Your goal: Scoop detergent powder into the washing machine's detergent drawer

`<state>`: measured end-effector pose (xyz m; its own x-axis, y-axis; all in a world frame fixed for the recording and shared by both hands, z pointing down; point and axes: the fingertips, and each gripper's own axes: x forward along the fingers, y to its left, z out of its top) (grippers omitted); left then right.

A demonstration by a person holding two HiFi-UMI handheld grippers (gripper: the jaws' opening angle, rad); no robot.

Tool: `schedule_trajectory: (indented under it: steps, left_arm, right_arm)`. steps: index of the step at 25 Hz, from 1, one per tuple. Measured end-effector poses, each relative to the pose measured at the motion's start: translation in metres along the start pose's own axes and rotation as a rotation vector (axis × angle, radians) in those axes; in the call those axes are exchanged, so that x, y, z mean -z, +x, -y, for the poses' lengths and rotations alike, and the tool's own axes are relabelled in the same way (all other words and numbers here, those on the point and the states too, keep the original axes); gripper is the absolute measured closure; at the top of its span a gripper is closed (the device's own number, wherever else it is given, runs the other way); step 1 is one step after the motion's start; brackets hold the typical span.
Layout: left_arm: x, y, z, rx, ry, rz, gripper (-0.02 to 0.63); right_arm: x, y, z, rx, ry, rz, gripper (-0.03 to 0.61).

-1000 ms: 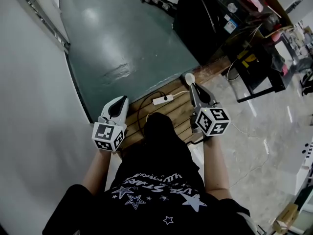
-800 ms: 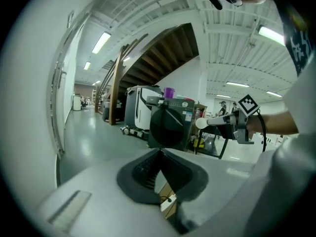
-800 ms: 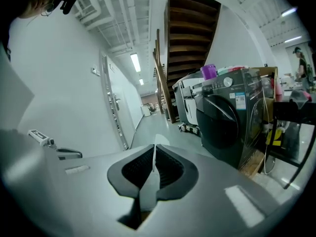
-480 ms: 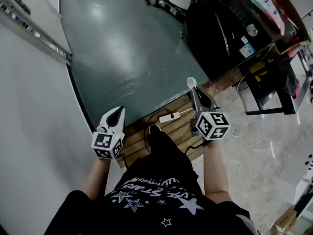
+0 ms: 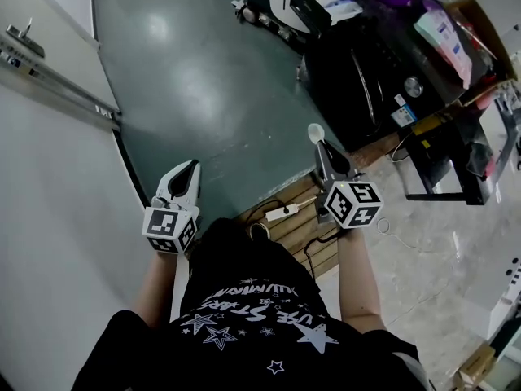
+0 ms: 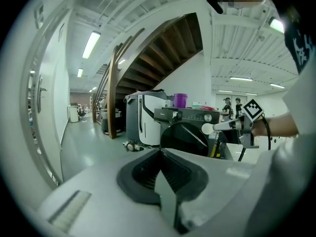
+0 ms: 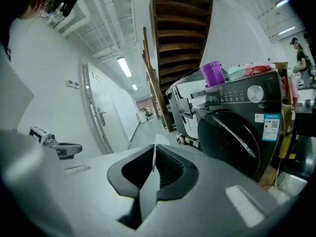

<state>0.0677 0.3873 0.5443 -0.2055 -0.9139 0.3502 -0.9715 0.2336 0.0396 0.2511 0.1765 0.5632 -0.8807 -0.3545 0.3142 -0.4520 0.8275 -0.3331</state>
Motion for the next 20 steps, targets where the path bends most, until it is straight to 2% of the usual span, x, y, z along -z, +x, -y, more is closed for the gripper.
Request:
schedule_trajectory:
  steps: [9, 15, 20]
  left_arm:
    - [-0.065, 0.061, -0.059, 0.009, 0.028, 0.07, 0.612]
    - [-0.094, 0.155, -0.085, 0.167, 0.08, 0.048, 0.612]
    - [-0.143, 0.251, -0.115, 0.298, 0.101, 0.046, 0.612]
  right_arm:
    - [-0.059, 0.056, 0.014, 0.045, 0.002, 0.054, 0.543]
    - [-0.116, 0.102, 0.044, 0.162, 0.034, 0.13, 0.543]
    - [-0.174, 0.142, 0.079, 0.289, 0.081, 0.186, 0.543]
